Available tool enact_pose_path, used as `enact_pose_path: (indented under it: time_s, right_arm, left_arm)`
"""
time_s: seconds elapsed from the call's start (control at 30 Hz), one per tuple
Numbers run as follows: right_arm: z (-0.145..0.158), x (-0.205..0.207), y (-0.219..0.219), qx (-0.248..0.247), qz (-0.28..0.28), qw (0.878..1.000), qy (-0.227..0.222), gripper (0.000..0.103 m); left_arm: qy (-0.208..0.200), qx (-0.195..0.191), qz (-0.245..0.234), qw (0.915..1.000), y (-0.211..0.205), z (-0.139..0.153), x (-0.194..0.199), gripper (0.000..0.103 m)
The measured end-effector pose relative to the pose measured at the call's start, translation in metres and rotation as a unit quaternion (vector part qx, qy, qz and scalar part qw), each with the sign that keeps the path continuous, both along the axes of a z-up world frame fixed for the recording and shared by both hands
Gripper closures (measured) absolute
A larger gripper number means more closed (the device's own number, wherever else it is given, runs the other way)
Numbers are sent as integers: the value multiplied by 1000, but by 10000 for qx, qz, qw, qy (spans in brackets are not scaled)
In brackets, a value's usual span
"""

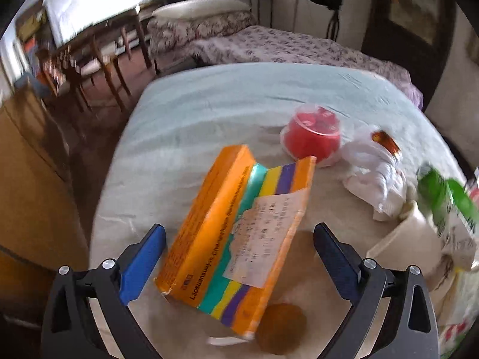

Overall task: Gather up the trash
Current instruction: 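Lift the orange striped box off the quilt with the left tool, then grasp the white barcode box with the right tool while the left tool holds the orange box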

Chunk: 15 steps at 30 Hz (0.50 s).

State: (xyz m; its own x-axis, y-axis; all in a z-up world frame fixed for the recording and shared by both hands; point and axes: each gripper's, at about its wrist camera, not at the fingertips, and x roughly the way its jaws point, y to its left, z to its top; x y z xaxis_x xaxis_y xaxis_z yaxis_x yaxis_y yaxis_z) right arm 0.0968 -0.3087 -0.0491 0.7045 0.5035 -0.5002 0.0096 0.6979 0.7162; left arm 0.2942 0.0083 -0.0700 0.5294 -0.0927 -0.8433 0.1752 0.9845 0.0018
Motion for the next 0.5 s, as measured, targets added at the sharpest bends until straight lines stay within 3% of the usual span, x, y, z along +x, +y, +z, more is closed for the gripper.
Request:
enact_pose_path:
  time_s: [0.07, 0.1, 0.13, 0.2, 0.37, 0.5]
  right_arm:
    - [1, 0, 2, -32, 0, 10000, 1, 22]
    - [1, 1, 1, -49, 4, 10000, -1, 22]
    - [1, 1, 1, -57, 4, 10000, -6, 22]
    - [2, 2, 2, -90, -7, 10000, -21, 22]
    - [2, 7, 0, -108, -34, 9999, -15, 22]
    - [-4, 20, 0, -96, -18, 9996, 247, 22]
  left_arm:
    - [19, -287, 40, 9996, 6, 3, -2, 8]
    - [-42, -418, 21, 9991, 8, 6, -4, 18]
    - [-125, -535, -23, 9985, 9, 10, -7, 35]
    - [-248, -782, -94, 9966, 9, 19, -14, 40]
    - [-609, -773, -188, 9950, -3, 44, -42, 41]
    - [-1026, -891, -308, 9902, -11, 72, -82, 41]
